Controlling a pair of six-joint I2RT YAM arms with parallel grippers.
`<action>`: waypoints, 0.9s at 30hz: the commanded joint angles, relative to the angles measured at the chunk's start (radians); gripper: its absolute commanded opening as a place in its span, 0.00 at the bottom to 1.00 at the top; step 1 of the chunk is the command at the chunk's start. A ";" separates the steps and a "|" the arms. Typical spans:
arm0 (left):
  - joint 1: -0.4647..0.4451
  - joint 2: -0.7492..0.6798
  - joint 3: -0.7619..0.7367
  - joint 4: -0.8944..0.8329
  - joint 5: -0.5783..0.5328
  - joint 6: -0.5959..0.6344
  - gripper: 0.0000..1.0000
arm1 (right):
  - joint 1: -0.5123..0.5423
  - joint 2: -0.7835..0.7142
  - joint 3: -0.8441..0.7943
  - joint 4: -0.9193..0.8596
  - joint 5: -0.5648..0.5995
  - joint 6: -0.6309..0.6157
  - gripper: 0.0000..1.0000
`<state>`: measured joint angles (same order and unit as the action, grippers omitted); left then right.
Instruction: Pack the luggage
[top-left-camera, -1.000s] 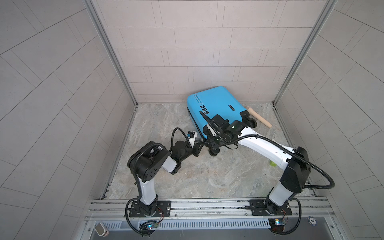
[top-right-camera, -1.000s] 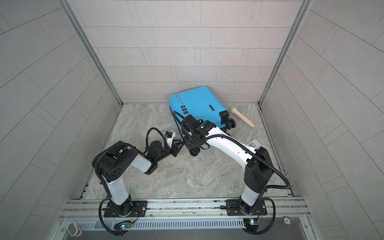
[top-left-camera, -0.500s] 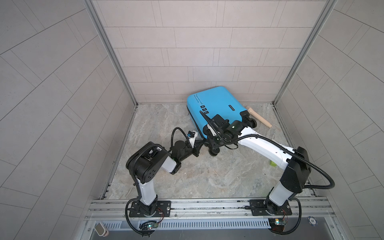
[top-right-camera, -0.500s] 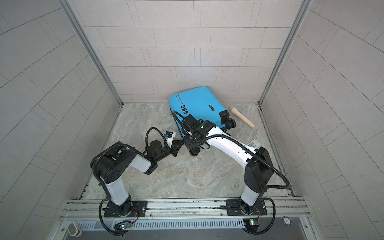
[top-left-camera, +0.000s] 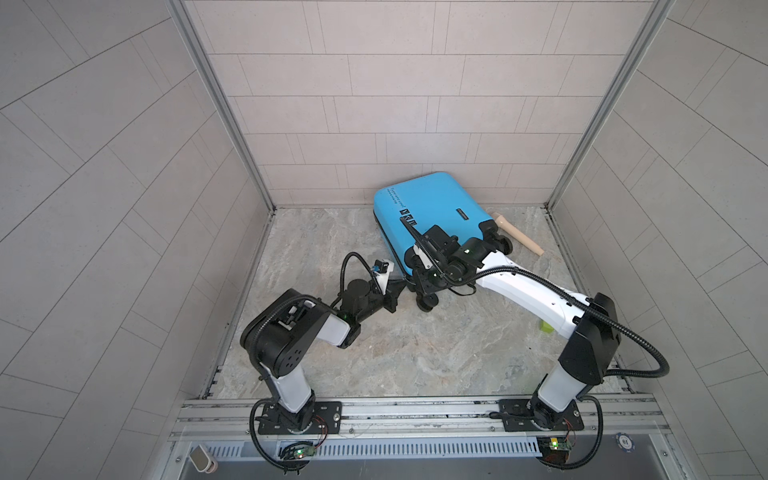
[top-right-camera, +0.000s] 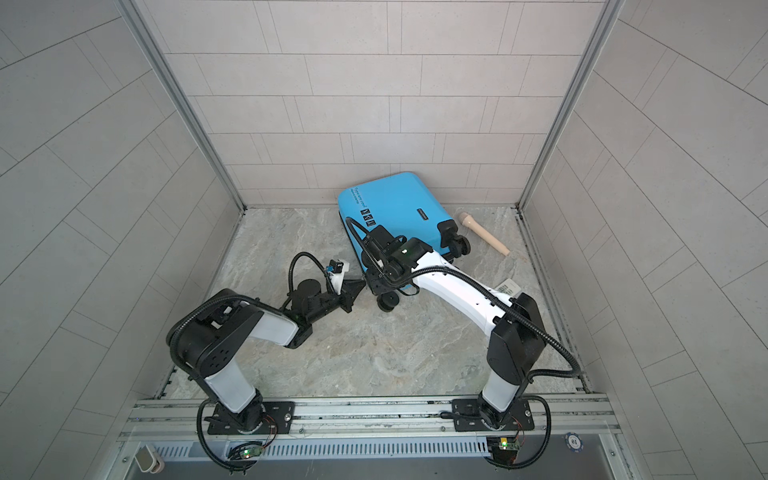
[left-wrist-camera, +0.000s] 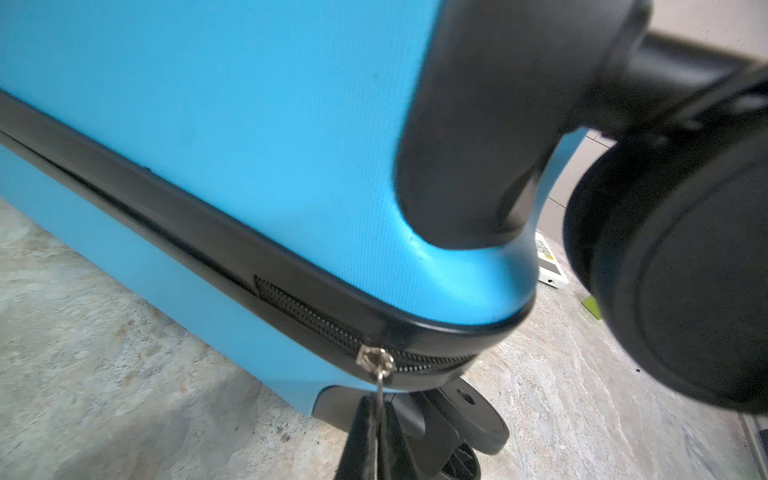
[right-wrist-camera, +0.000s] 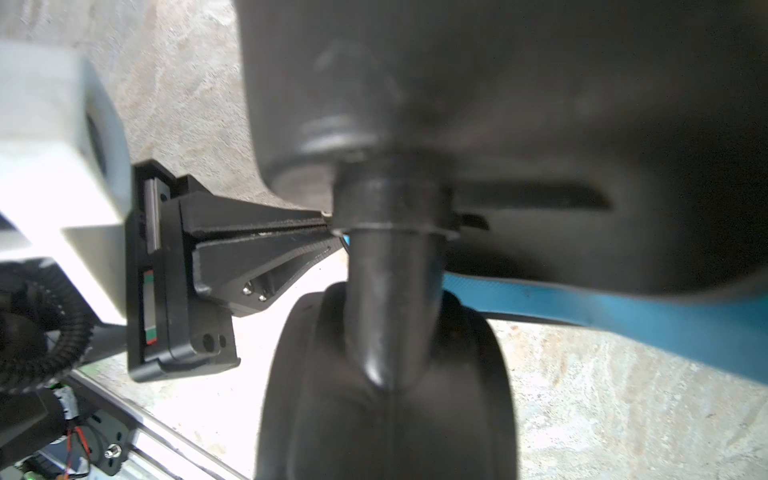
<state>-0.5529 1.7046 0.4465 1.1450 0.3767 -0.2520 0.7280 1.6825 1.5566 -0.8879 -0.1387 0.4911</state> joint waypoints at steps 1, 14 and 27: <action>-0.007 -0.077 -0.002 -0.007 0.039 0.030 0.00 | 0.002 -0.010 0.069 0.079 -0.028 0.038 0.00; -0.089 -0.209 0.033 -0.253 0.039 0.129 0.00 | 0.011 0.022 0.155 0.112 -0.058 0.067 0.00; -0.199 -0.162 0.079 -0.160 -0.022 0.095 0.00 | 0.024 0.054 0.174 0.129 -0.064 0.080 0.00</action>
<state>-0.6621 1.5345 0.4706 0.8612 0.1669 -0.1768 0.7322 1.7416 1.6699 -0.9737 -0.1772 0.5526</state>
